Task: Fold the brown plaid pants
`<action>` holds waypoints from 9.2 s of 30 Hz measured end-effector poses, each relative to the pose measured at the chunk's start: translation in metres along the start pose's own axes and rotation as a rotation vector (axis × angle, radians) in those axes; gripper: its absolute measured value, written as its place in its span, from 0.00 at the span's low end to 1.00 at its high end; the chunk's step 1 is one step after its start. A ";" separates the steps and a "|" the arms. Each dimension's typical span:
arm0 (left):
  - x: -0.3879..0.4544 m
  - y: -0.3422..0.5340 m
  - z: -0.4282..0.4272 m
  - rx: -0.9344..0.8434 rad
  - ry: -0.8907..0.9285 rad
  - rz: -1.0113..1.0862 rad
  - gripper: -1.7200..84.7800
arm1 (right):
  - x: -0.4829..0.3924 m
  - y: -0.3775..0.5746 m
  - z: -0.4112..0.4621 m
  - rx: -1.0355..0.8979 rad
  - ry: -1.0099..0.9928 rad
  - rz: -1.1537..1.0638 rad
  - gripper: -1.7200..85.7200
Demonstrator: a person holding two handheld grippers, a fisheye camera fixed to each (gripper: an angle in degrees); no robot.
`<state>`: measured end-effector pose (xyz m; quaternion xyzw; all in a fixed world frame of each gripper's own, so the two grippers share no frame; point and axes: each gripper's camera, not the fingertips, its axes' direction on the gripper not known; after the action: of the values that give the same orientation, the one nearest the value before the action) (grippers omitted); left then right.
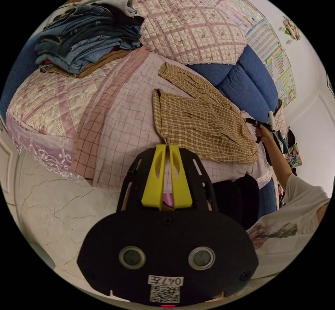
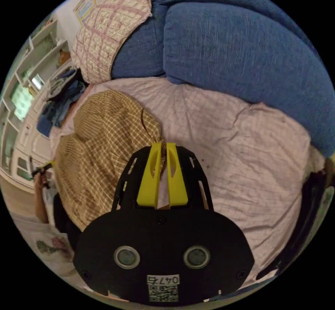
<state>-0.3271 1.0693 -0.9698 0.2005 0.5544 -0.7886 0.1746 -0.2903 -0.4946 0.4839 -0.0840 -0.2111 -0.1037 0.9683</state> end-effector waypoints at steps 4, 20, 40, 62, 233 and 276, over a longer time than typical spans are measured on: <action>-0.017 0.007 0.015 -0.002 -0.035 0.023 0.01 | -0.030 0.009 -0.008 0.085 0.291 0.004 0.02; -0.112 0.078 0.116 0.063 -0.019 -0.051 0.01 | -0.133 0.194 -0.172 0.362 0.094 -0.047 0.07; -0.097 0.273 0.335 0.187 -0.557 0.531 0.07 | -0.246 0.293 -0.216 0.364 0.248 -0.077 0.02; -0.102 0.274 0.624 0.067 -0.741 0.742 0.02 | -0.304 0.240 -0.171 0.253 0.476 -0.330 0.04; 0.201 0.198 -0.196 0.454 0.144 -0.500 0.01 | -0.283 -0.252 -0.143 -0.037 -0.290 -0.332 0.07; 0.049 0.256 -0.253 0.388 0.127 -0.366 0.01 | -0.580 -0.428 -0.081 -0.109 -0.207 -0.909 0.02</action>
<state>-0.2103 1.2230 -1.2775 0.1759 0.4299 -0.8843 -0.0476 -0.8756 -0.8284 0.2155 -0.0437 -0.3163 -0.5192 0.7928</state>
